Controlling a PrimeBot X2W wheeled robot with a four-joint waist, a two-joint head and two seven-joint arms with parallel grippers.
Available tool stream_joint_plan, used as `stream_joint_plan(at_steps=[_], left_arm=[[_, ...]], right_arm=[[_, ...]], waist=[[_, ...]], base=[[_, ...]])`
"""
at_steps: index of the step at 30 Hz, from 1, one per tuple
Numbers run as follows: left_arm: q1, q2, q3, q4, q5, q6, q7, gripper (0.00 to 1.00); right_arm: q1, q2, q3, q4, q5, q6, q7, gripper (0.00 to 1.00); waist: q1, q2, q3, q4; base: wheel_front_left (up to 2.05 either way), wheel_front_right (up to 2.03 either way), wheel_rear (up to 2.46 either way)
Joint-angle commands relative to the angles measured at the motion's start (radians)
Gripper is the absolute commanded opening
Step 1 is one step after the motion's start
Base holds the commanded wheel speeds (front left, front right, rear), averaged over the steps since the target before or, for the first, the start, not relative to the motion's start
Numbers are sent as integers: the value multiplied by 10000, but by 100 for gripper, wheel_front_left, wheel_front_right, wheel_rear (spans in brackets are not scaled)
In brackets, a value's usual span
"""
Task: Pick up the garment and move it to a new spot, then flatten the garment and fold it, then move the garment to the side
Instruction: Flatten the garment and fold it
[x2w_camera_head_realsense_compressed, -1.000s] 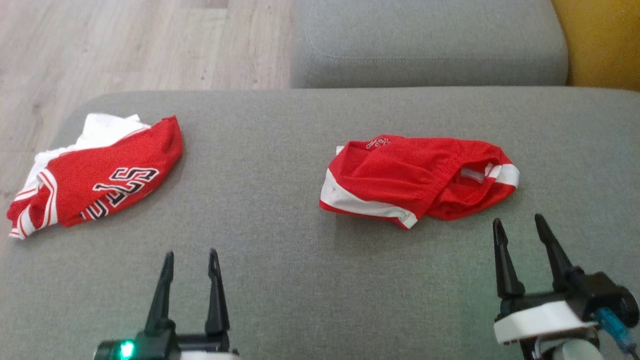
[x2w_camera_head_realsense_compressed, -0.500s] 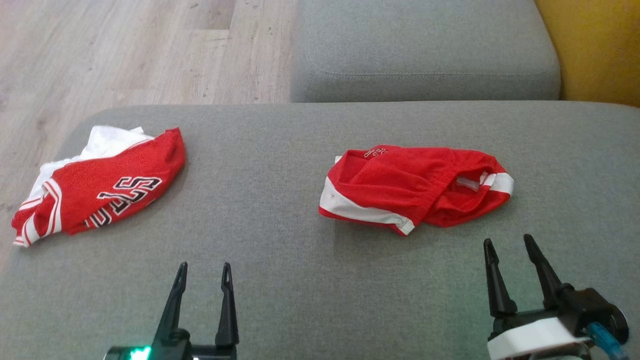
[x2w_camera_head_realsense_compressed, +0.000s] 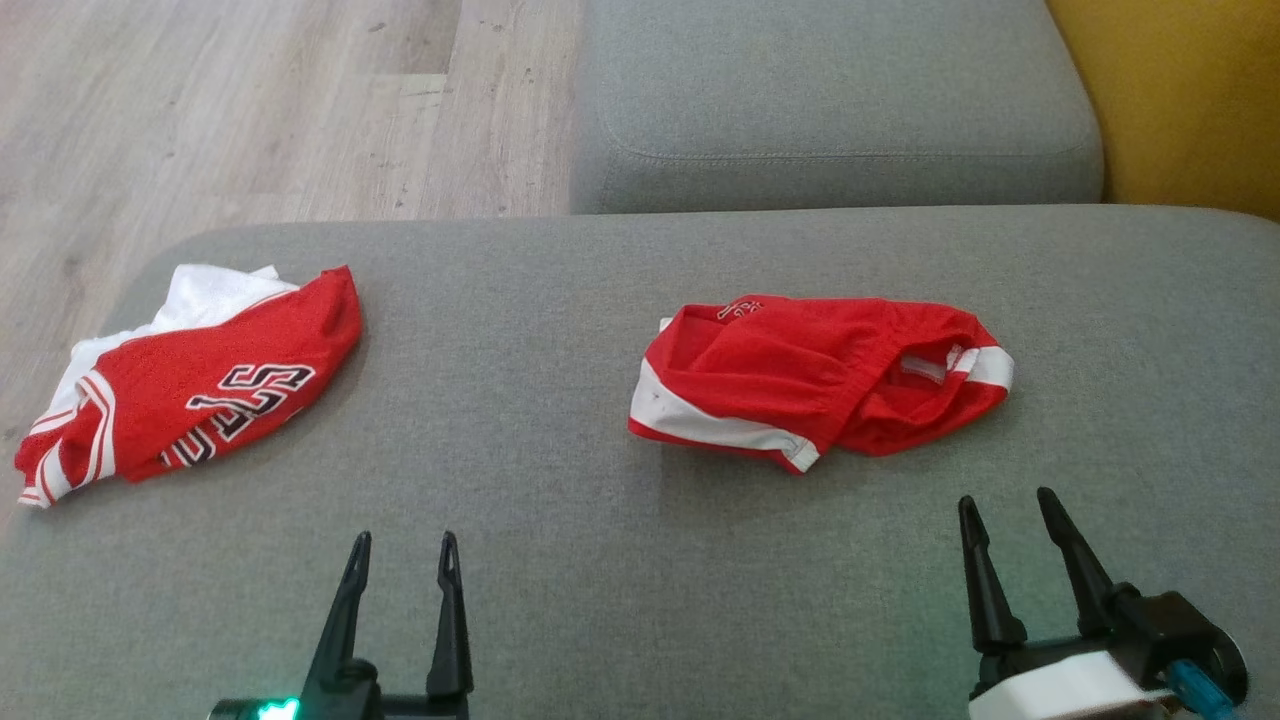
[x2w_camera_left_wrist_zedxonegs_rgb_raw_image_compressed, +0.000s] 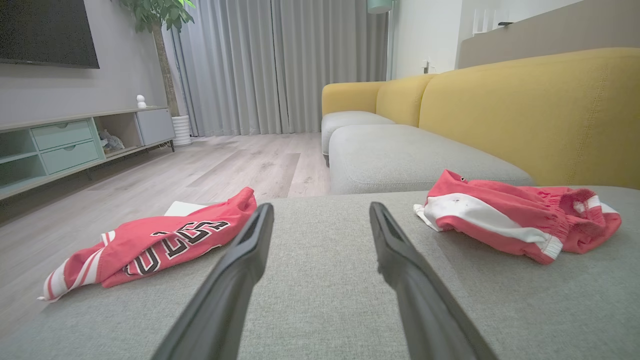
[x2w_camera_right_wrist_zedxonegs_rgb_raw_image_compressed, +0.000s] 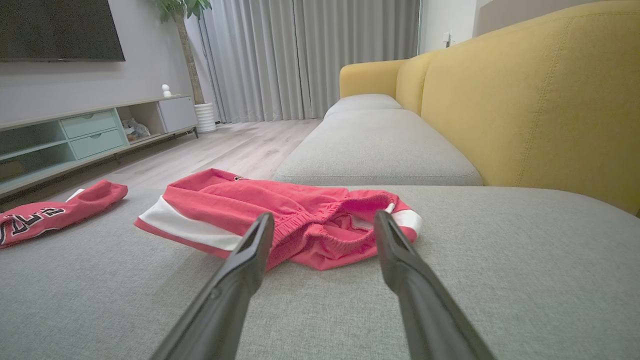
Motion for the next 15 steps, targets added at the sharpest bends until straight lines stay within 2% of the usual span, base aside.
stream_joint_plan(at_steps=[1, 15], left_arm=[[-573, -86, 362, -276, 101, -9, -66, 100], [-630, -87, 362, -265, 60, 73, -66, 100]], right_arm=[[-259, -58, 256, -307, 40, -7, -38, 100], [-264, -58, 310, -334, 10, -7, -38, 100]], waist=[[0, 0, 1, -7], [0, 0, 118, -146]], base=[[0, 0, 0], [0, 0, 0]])
